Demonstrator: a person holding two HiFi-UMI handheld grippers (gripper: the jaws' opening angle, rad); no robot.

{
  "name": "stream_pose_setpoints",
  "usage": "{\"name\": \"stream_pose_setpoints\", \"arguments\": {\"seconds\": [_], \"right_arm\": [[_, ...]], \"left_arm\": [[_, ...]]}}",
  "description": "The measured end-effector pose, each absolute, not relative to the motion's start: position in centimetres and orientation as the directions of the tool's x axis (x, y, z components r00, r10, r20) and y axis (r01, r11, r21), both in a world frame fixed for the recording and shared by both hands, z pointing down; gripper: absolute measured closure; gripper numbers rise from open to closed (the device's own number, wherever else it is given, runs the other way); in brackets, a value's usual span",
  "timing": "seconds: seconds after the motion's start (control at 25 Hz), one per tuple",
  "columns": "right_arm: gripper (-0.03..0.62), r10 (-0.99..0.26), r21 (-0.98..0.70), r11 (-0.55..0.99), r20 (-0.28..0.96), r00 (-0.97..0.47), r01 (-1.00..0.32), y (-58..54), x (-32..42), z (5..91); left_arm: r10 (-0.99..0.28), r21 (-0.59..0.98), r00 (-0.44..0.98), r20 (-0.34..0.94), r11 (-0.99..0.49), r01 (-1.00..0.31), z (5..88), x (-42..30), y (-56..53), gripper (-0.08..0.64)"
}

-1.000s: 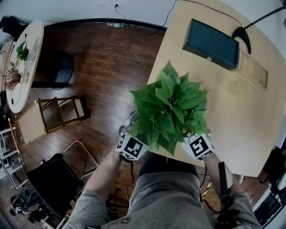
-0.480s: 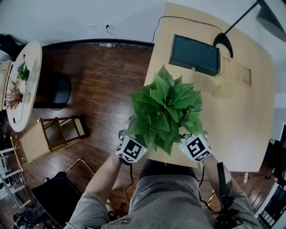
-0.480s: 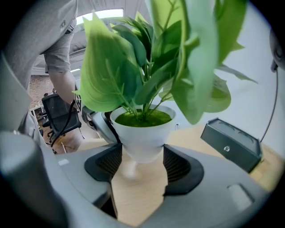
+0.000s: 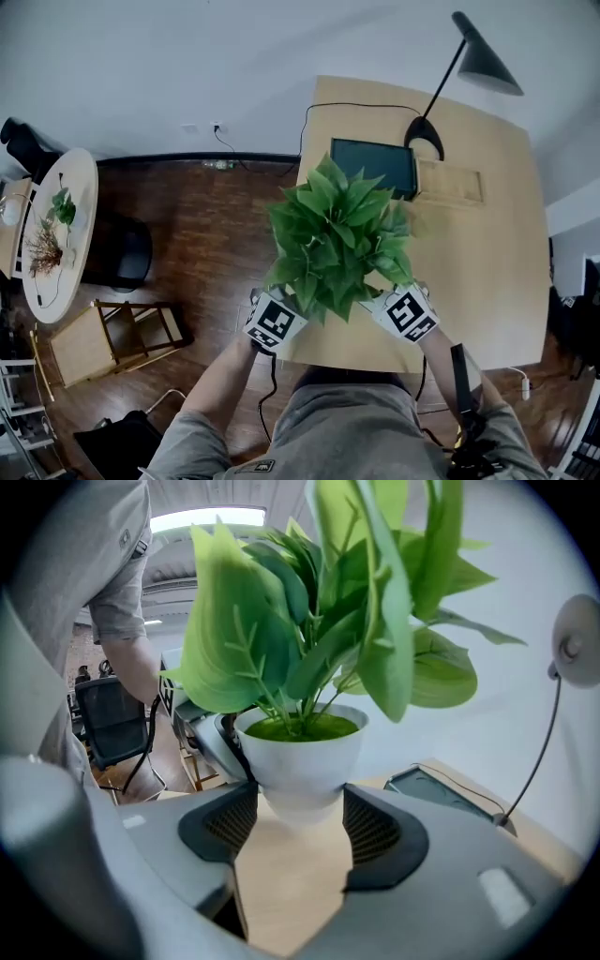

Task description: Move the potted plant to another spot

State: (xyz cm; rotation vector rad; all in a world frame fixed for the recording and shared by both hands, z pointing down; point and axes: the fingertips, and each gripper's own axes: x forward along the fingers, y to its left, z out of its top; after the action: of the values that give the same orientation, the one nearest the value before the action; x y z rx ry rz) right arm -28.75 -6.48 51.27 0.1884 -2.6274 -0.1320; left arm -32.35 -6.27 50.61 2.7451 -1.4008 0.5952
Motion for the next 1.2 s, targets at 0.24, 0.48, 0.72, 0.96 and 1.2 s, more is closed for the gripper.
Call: {"name": "stream_pose_setpoints", "arguments": {"seconds": [0.24,0.48,0.72,0.96,1.2], "right_arm": [[0.299,-0.213,0.170,0.974,0.454,-0.865,-0.150,-6.8,-28.2,48.2],[0.301,-0.253,0.187,0.964,0.442,-0.860,-0.187,-8.9,-26.0,45.2],[0.304,-0.321,0.218,0.944,0.424,-0.847,-0.248,-10.6,-24.1,43.3],[0.307,-0.356,0.218,0.933,0.428,-0.831,-0.287,-11.4,-21.7,43.4],[0.307,-0.382,0.224,0.923,0.435,-0.815,-0.314,-11.8,-19.6,43.2]], "left_arm": [[-0.763,-0.181,0.580,0.286,-0.638,-0.749,47.5,-31.4,-6.7,0.190],[-0.749,-0.184,0.608,0.264,-0.658,-0.730,44.5,-29.3,-8.9,0.190],[-0.725,-0.208,0.647,0.236,-0.688,-0.695,42.6,-27.4,-10.7,0.192],[-0.703,-0.209,0.672,0.232,-0.711,-0.671,42.7,-25.1,-11.7,0.192],[-0.684,-0.200,0.693,0.230,-0.730,-0.654,42.6,-23.0,-12.3,0.192]]}}
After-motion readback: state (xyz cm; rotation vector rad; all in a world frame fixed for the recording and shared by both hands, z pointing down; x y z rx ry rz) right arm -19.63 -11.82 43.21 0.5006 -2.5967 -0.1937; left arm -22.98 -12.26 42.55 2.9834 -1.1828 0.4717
